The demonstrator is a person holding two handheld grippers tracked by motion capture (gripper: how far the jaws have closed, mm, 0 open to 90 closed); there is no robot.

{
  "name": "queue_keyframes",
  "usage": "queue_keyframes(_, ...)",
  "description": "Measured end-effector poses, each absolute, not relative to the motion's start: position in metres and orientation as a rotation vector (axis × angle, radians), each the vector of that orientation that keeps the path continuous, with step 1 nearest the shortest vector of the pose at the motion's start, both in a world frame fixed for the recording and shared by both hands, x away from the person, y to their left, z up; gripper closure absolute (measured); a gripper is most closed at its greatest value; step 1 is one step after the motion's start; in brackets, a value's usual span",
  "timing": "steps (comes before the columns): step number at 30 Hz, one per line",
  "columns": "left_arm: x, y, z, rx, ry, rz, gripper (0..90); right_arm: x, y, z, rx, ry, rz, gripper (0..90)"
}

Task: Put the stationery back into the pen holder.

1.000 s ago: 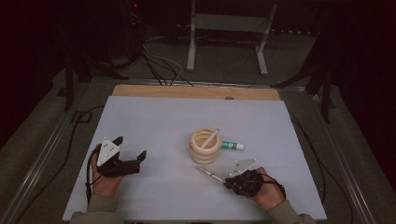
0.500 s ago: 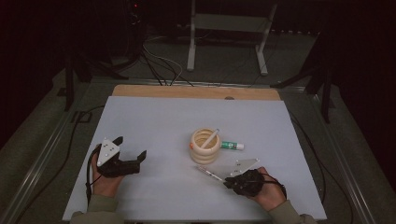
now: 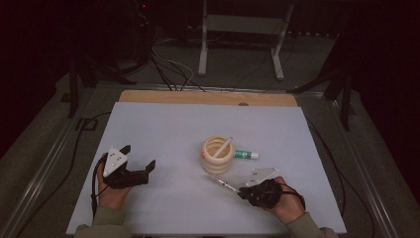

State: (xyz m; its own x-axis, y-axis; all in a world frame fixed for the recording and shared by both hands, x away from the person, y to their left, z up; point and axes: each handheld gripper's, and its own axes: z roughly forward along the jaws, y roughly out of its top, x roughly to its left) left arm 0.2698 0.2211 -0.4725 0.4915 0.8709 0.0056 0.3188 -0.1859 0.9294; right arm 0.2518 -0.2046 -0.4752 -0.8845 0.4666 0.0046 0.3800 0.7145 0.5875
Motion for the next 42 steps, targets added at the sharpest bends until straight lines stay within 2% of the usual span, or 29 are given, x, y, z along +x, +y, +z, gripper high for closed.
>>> queue_keyframes(42,0.269,0.221,-0.472,1.742,1.013,0.697,1.4,0.257,-0.216,-0.433,0.706,2.693,0.963,81.3)
